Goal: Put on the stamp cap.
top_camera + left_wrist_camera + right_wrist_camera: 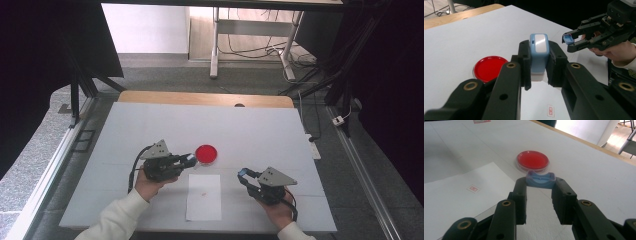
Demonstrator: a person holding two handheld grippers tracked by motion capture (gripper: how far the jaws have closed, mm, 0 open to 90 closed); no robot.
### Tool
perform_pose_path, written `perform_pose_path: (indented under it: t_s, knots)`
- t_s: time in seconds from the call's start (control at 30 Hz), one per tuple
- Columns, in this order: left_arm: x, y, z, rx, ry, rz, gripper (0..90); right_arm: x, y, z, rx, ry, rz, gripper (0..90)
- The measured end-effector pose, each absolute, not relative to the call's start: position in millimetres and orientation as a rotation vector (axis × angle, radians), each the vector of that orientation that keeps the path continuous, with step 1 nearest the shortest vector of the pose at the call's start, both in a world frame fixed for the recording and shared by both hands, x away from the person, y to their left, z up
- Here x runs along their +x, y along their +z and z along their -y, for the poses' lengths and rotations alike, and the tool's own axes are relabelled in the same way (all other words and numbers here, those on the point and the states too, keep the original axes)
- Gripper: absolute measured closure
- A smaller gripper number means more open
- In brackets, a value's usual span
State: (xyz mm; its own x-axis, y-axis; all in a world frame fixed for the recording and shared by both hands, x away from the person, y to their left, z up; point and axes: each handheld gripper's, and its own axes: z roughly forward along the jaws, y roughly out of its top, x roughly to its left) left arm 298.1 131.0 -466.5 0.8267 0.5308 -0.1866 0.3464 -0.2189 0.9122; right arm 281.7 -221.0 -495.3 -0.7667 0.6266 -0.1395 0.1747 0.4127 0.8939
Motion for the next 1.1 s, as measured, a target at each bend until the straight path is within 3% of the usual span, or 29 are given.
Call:
perform_pose_path:
  t_s: [1.1]
  knots:
    - [301,-465,-125,1.824,0.182,-0.662,75.2,278,-501,172,0.617,1.383,-2.242,65.9]
